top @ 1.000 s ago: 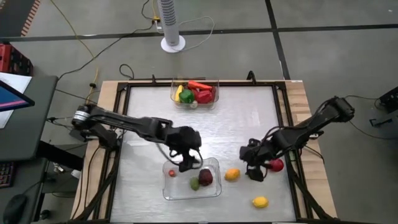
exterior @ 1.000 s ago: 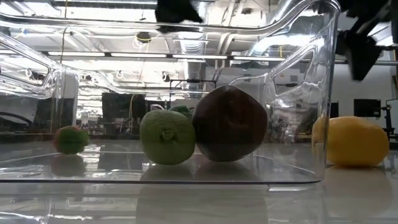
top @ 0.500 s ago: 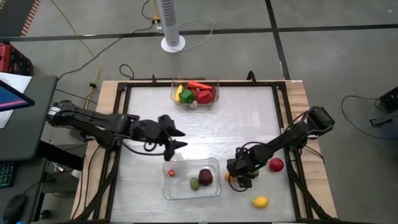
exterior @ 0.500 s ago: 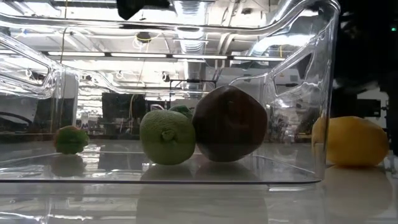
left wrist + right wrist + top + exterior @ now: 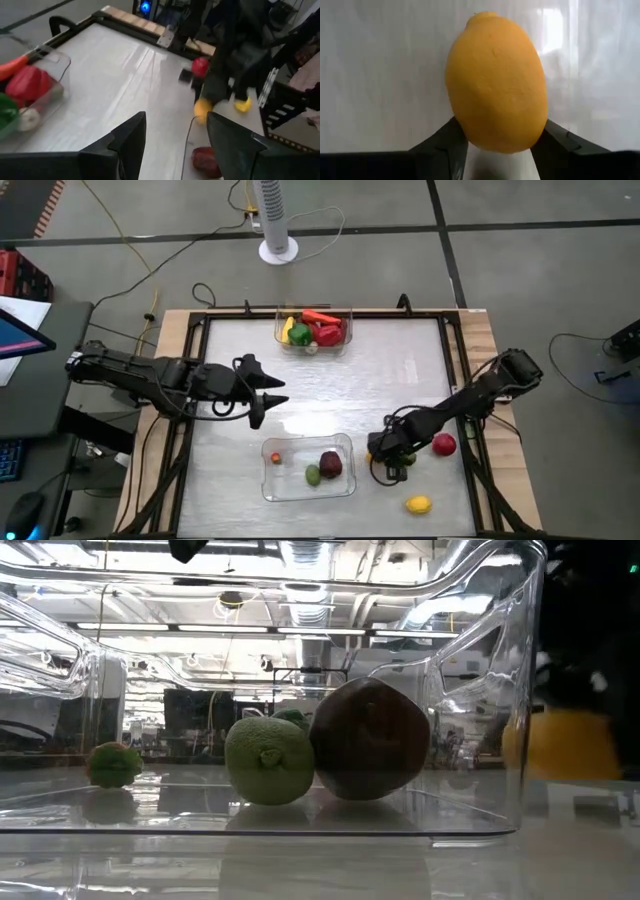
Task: Sort produce into baskets
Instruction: Put the top yellow lemon into the bottom transparent bin, then put the green lime into the bottom transparent bin
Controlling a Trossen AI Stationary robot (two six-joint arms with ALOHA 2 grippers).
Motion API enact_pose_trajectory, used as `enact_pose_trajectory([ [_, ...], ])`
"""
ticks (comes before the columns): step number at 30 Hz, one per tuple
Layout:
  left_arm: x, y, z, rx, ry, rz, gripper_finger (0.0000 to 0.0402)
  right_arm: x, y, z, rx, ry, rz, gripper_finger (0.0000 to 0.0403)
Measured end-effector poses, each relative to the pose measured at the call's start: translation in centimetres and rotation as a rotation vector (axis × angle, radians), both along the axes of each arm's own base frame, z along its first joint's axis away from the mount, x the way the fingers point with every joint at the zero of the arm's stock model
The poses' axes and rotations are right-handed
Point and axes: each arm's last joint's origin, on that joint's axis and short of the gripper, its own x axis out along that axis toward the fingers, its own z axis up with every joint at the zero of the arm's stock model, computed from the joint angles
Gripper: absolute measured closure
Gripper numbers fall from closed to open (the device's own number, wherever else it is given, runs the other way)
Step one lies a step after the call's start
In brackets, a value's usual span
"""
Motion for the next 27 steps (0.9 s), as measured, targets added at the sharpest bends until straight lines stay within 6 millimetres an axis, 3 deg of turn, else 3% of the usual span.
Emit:
enact_pose_trajectory([
  [5,-0.2,0.8,-0.6,-0.009,0.074,0.034,0.0207,-1.9,-2.2,5.3,-0.033,0.078,-0.051,0.0189],
  [8,0.1,1.6,-1.0,0.017,0.099,0.058,0.0208,-1.7,-3.1,9.4,0.02,-0.042,-0.083,0.0162],
  [13,0.5,3.3,-1.0,-0.005,0.094,0.077,0.0208,0.3,-3.8,14.6,0.133,-0.313,-0.126,0.0159],
  [16,0.7,4.2,-1.0,-0.048,0.082,0.081,0.0208,2.4,-3.9,15.6,0.157,-0.383,-0.114,0.0169],
  [22,0.9,4.5,-0.8,-0.052,0.067,0.033,0.0208,6.9,-2.9,15.2,0.228,-0.407,0.01,0.0182],
  [27,0.9,4.3,-1.0,-0.095,0.084,-0.032,0.0208,6.8,-3.2,14.4,0.201,-0.233,-0.016,0.0176],
])
